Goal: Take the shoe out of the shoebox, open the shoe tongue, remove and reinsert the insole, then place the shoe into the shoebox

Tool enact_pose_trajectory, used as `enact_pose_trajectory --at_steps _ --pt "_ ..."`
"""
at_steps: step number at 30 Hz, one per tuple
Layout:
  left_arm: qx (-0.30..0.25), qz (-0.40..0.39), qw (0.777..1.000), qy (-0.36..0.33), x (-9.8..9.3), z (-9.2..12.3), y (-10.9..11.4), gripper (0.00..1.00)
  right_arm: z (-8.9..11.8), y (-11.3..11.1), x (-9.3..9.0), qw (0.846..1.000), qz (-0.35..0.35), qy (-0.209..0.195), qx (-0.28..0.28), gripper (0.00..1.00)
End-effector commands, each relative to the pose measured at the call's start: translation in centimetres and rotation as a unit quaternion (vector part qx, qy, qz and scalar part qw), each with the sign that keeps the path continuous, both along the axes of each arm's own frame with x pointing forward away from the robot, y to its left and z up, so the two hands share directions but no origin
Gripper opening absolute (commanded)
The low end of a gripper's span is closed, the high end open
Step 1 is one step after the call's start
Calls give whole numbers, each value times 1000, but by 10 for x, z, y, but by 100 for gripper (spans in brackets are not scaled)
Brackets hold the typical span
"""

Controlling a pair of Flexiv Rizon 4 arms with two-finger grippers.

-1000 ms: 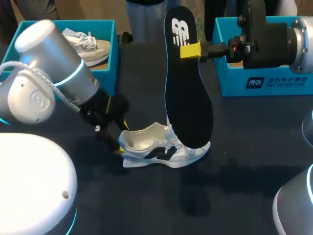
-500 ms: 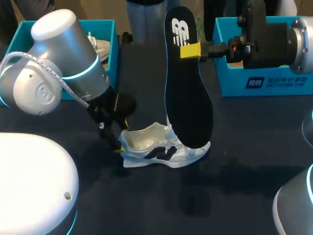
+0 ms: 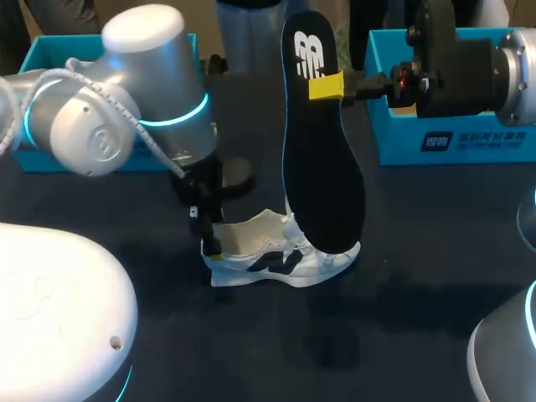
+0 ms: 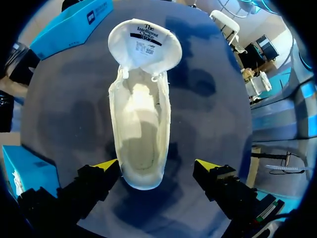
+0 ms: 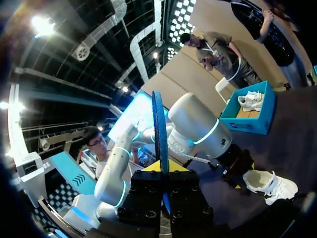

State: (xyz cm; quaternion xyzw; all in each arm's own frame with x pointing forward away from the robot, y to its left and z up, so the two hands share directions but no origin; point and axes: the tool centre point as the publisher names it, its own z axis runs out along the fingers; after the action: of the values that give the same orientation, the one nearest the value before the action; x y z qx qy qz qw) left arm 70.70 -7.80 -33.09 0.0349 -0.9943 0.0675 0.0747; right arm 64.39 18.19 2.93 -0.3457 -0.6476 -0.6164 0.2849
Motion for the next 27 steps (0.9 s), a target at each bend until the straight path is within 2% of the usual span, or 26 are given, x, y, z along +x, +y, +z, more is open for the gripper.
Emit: enact_pose_trajectory --at_steps 1,15,27 --pt "32 7 999 6 6 -4 -6 100 0 2 0 1000 -1 1 -1 0" --pt "44 19 999 10 13 3 -5 100 0 2 0 1000 -1 1 -1 0" --pt "52 11 999 11 8 3 -8 100 0 2 0 1000 -1 1 -1 0"
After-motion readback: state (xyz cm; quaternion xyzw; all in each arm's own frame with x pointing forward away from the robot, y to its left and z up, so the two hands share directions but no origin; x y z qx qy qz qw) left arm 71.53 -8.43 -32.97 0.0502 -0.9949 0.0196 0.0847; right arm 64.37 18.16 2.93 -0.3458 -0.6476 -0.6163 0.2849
